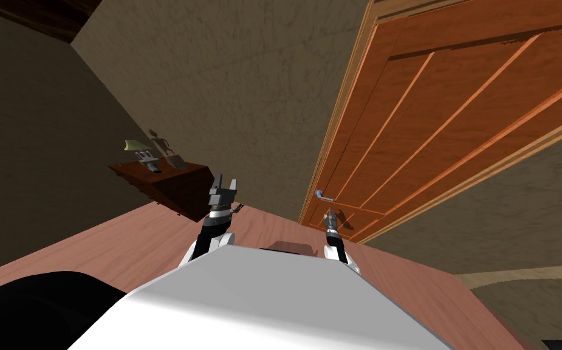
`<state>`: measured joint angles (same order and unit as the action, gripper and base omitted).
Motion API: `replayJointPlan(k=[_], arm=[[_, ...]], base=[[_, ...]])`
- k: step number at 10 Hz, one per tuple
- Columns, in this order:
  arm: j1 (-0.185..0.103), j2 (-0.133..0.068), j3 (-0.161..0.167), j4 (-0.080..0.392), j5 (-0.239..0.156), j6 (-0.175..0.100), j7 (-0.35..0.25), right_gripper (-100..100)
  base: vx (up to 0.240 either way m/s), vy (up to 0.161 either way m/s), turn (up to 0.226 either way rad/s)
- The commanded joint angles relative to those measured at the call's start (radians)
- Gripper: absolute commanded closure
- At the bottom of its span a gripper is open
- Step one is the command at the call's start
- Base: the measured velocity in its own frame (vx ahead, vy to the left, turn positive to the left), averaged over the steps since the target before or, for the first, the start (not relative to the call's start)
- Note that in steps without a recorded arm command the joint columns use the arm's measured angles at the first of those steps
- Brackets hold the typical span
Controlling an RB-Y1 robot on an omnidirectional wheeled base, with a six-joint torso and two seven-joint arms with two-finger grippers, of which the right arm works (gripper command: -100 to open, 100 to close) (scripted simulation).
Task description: Pull the door open
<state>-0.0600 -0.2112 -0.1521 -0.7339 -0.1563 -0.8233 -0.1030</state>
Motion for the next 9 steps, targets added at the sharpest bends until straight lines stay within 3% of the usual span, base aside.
replayJointPlan(k=[1,6,9], arm=[[-0.010,-0.002,-0.003,0.035,-0.001,-0.004,0.001,-100],[-0.052,-0.013,-0.012,0.149,-0.004,-0.018,0.003,-100],[-0.056,-0.014,-0.012,0.158,-0.004,-0.018,0.003,-100]], base=[[0.063,-0.063,0.093],[0.044,-0.047,0.086],[0.025,-0.031,0.037]])
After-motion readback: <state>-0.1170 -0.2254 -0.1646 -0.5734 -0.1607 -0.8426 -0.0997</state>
